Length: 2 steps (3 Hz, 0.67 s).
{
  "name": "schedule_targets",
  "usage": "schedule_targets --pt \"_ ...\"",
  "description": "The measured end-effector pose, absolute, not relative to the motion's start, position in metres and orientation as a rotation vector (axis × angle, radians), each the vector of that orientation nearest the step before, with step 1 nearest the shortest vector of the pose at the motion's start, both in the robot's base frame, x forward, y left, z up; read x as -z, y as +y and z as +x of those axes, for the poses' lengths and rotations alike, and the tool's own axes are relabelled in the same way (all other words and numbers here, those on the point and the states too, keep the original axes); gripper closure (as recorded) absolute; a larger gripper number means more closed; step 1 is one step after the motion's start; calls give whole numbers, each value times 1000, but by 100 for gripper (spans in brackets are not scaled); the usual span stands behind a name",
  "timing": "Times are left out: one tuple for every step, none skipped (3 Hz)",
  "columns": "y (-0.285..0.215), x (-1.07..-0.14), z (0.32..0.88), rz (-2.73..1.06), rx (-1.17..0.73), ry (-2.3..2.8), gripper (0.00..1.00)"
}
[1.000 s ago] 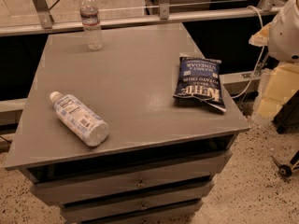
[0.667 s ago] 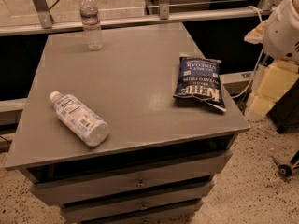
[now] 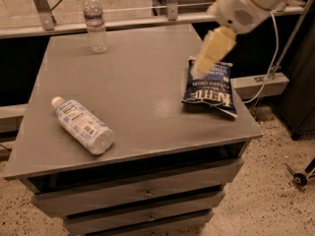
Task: Move water bottle near blue plastic bottle
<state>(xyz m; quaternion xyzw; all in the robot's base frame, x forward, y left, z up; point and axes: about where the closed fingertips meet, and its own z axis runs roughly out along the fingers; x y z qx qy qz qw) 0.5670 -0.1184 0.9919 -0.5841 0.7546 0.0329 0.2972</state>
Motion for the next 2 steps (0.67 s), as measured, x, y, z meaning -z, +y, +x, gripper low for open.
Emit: schedule_targets --pt "-67 -1010 614 -1509 -171 1913 0" --pt "-67 -1010 614 -1509 -171 1913 0"
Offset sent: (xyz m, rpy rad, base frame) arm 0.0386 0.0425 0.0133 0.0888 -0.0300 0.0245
